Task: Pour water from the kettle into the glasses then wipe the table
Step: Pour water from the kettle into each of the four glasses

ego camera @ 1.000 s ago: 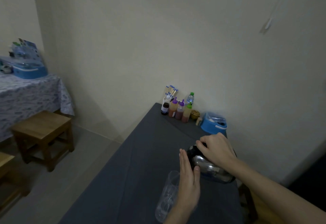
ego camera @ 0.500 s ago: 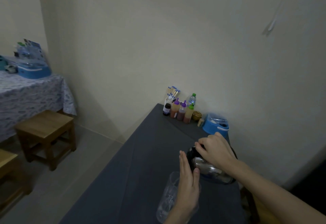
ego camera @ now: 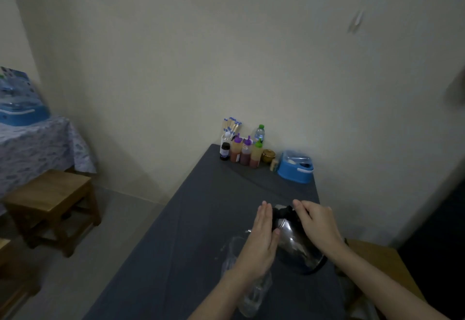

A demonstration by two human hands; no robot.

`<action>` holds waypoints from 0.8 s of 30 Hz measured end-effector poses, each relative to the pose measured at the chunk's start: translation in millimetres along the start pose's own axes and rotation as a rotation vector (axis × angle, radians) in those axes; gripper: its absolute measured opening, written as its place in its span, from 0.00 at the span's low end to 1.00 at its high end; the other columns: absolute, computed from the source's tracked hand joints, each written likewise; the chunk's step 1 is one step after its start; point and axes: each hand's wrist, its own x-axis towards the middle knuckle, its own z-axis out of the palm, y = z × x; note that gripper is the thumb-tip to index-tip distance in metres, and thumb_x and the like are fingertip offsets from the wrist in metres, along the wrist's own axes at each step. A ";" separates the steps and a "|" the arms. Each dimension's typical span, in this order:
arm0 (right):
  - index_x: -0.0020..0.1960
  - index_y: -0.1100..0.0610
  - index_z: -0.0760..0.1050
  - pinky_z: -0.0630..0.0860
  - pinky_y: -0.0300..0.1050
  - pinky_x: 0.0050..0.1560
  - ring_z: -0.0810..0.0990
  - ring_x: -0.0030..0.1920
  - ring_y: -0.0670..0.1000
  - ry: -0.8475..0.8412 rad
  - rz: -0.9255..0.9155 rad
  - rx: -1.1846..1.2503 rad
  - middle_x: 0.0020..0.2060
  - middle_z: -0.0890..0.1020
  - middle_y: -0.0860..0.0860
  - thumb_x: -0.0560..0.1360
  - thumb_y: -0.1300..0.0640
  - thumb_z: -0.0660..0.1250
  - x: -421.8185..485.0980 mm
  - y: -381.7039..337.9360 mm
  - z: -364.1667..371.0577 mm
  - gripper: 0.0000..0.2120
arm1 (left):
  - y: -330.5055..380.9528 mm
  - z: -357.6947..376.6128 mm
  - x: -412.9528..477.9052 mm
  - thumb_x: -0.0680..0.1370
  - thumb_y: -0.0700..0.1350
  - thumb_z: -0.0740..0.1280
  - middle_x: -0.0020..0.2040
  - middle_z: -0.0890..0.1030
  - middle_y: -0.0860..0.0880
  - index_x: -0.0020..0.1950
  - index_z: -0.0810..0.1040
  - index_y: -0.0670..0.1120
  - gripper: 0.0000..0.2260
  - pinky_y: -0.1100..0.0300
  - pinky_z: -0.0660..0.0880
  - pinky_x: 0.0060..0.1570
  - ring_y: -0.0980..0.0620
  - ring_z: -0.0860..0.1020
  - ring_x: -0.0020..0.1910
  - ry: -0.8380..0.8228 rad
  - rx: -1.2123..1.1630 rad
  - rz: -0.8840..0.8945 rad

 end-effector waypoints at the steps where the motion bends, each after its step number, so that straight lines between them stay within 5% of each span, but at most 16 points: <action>1: 0.29 0.52 0.71 0.66 0.43 0.34 0.74 0.26 0.45 0.021 0.052 0.060 0.22 0.74 0.47 0.80 0.50 0.59 -6.2 6.2 -1.1 0.21 | 2.7 0.8 2.5 0.84 0.50 0.50 0.77 0.37 0.55 0.77 0.39 0.46 0.27 0.71 0.37 0.70 0.60 0.37 0.75 -0.031 0.033 0.018; 4: 0.31 0.58 0.75 0.68 0.46 0.31 0.76 0.29 0.46 0.059 0.227 0.237 0.25 0.78 0.51 0.80 0.49 0.59 -26.6 27.9 -4.5 0.22 | 12.4 10.6 11.1 0.83 0.52 0.48 0.78 0.39 0.50 0.78 0.41 0.43 0.28 0.70 0.36 0.70 0.57 0.38 0.76 -0.131 0.150 0.066; 7: 0.40 0.61 0.81 0.76 0.51 0.40 0.82 0.37 0.53 0.090 0.420 0.461 0.34 0.84 0.56 0.80 0.50 0.60 -47.6 54.8 -3.7 0.19 | 21.3 27.8 17.8 0.74 0.64 0.39 0.79 0.42 0.46 0.78 0.44 0.41 0.38 0.71 0.34 0.68 0.56 0.39 0.76 -0.213 0.271 0.131; 13: 0.40 0.60 0.81 0.76 0.55 0.51 0.83 0.46 0.59 0.118 0.794 0.797 0.39 0.85 0.57 0.78 0.57 0.63 -101.9 112.6 26.4 0.12 | 14.3 77.5 21.7 0.68 0.66 0.32 0.79 0.46 0.43 0.78 0.47 0.39 0.45 0.66 0.38 0.71 0.50 0.44 0.78 -0.398 0.447 0.165; 18: 0.39 0.64 0.77 0.75 0.46 0.43 0.81 0.43 0.55 0.197 0.950 0.954 0.36 0.82 0.56 0.77 0.63 0.61 -141.7 136.9 46.6 0.11 | 3.4 118.9 20.8 0.66 0.65 0.28 0.79 0.47 0.40 0.77 0.47 0.37 0.47 0.64 0.37 0.71 0.45 0.46 0.78 -0.539 0.596 0.155; 24: 0.35 0.62 0.72 0.74 0.32 0.32 0.77 0.37 0.50 0.315 0.987 1.032 0.32 0.77 0.55 0.77 0.66 0.59 -167.9 155.2 57.8 0.13 | 1.2 154.4 25.4 0.84 0.47 0.47 0.79 0.45 0.39 0.77 0.44 0.36 0.25 0.62 0.37 0.73 0.46 0.44 0.78 -0.629 0.756 0.119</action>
